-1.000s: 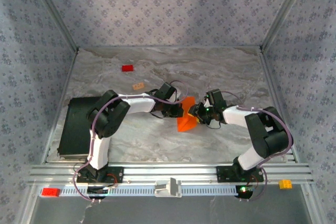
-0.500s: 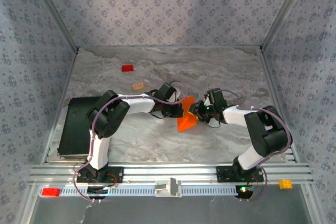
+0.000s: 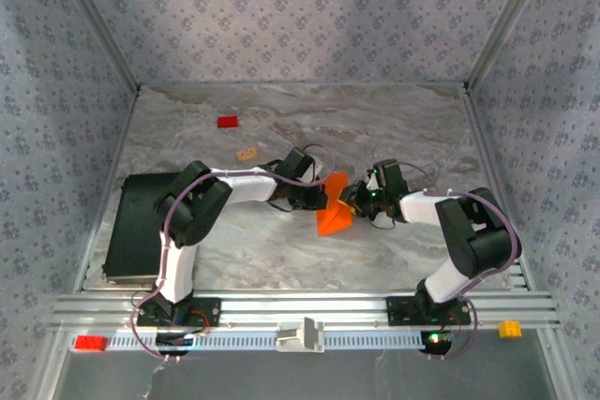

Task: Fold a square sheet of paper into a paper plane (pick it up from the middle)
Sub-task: Turn over the paper at the center of the table.

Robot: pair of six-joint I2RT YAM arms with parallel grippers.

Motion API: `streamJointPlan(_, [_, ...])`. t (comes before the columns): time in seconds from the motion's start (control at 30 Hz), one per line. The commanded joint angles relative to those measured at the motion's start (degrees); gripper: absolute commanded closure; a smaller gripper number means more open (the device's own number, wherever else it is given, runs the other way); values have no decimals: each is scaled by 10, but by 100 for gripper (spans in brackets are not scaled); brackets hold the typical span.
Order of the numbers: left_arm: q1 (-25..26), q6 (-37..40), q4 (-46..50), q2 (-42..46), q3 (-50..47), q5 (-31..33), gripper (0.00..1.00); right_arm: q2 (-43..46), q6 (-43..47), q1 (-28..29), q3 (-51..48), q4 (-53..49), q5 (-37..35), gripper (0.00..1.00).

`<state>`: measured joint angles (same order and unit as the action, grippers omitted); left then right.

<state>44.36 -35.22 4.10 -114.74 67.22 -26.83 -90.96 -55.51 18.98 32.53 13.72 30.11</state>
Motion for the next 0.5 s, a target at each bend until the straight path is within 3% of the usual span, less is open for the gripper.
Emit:
streamJointPlan(0.0, [4,-2,20,1,-13,-5,95,-7,9,-4,-9,17,15,73])
streamJointPlan(0.13, [3,-5,16,1,-15,-6,95,-11,9,-6,-9,22,16,75])
streamJointPlan(0.47, [3,-10,8,19,-20,-5,94,-16,10,-9,-13,34,20,90])
